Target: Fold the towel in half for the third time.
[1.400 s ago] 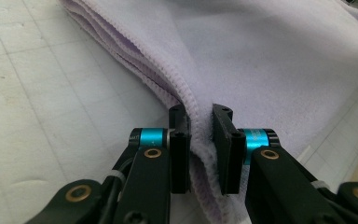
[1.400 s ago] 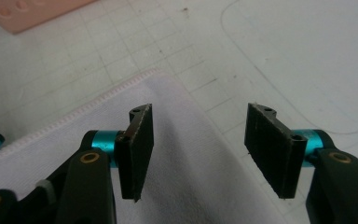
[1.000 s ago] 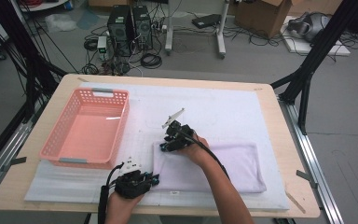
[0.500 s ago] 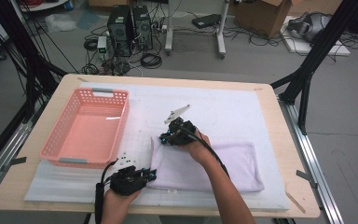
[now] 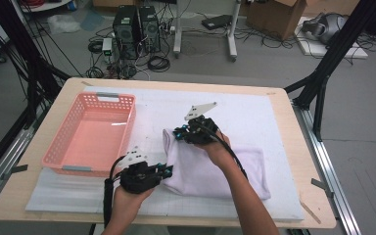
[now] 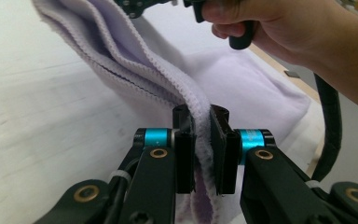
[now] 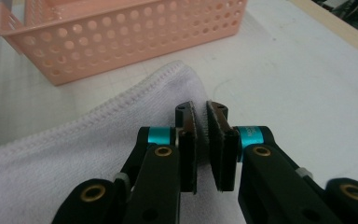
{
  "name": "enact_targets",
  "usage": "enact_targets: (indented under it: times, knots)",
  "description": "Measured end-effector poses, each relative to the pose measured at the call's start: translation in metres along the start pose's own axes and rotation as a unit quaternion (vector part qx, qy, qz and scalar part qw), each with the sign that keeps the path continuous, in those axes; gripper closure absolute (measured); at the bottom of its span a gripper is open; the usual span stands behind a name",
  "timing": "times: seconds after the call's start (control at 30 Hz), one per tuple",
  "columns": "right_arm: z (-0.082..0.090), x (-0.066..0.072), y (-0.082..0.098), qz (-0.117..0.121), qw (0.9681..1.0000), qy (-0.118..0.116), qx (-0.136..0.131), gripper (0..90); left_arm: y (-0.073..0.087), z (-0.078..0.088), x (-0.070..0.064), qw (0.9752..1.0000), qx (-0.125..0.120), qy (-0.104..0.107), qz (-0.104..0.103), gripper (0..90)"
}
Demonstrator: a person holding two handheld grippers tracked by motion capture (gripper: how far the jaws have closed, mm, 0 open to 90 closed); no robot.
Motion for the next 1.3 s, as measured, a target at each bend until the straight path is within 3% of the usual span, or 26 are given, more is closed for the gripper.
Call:
enact_targets:
  times: [0.23, 0.5, 0.6, 0.93, 1.1, 1.17, 1.3]
  knots:
    - [0.029, -0.012, 0.012, -0.009, 0.9998, 0.014, -0.01, 83.3, -0.017, -0.028, -0.02, 0.9992, 0.019, 0.02, -0.029, 81.3]
    - [0.059, -0.029, 0.035, -0.026, 0.9988, 0.039, -0.018, 83.3, -0.027, -0.058, -0.035, 0.9976, 0.038, 0.034, -0.048, 81.3]
    - [0.069, -0.036, 0.045, -0.034, 0.998, 0.048, -0.021, 83.3, -0.03, -0.078, -0.046, 0.9963, 0.048, 0.042, -0.057, 81.2]
    - [0.098, -0.053, 0.078, -0.056, 0.9955, 0.074, -0.022, 83.3, -0.03, -0.126, -0.069, 0.9934, 0.072, 0.061, -0.065, 81.1]
    - [0.109, -0.061, 0.095, -0.069, 0.9938, 0.085, -0.018, 83.3, -0.029, -0.139, -0.074, 0.9926, 0.077, 0.066, -0.067, 80.1]
    - [0.114, -0.063, 0.102, -0.073, 0.9931, 0.088, -0.023, 83.4, -0.028, -0.145, -0.077, 0.9932, 0.068, 0.07, -0.064, 77.1]
    - [0.122, -0.067, 0.116, -0.089, 0.9914, 0.093, -0.024, 83.3, -0.028, -0.143, -0.079, 0.9934, 0.053, 0.062, -0.081, 61.3]
Point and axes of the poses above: each handheld gripper's, and its own axes: z roughly backward along the jaws, y roughly out of its underside, x roughly to its left, the point moved 2 cm from there along -z, roughly forward along the jaws, and after that the axes turned 4 degrees about -z, right-handed, at the moved point
